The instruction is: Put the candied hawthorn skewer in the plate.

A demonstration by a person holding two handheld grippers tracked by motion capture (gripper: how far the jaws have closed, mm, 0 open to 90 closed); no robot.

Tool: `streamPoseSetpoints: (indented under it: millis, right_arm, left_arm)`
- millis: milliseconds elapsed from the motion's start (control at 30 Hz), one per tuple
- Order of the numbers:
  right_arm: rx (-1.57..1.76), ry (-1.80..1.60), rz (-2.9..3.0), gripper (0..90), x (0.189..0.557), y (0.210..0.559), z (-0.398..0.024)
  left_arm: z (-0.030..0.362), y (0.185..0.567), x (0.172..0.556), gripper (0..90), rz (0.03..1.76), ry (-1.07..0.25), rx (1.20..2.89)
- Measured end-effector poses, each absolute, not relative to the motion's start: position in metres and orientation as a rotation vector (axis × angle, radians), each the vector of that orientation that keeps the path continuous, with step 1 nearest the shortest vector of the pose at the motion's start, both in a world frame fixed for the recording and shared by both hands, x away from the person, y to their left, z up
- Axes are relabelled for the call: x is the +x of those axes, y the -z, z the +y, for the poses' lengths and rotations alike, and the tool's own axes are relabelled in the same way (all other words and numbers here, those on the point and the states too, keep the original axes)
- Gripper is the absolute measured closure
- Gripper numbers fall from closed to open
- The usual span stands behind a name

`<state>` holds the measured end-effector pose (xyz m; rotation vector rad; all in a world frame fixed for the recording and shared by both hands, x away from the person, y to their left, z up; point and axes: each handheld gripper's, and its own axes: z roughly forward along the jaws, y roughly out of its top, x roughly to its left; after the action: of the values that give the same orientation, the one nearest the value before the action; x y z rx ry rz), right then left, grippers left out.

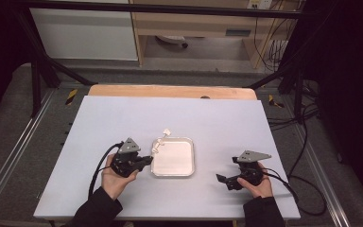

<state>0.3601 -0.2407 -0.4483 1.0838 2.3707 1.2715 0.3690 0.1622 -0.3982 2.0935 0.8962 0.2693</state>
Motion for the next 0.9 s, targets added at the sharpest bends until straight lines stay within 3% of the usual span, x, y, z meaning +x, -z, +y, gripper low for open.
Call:
streamPoseSetpoints:
  millis: [900]
  right_arm:
    - [1.107,-1.252,2.373,0.9,0.359,0.452,-0.246]
  left_arm:
    - [0.115,0.429,0.386,88.5,0.987,-0.230,2.261]
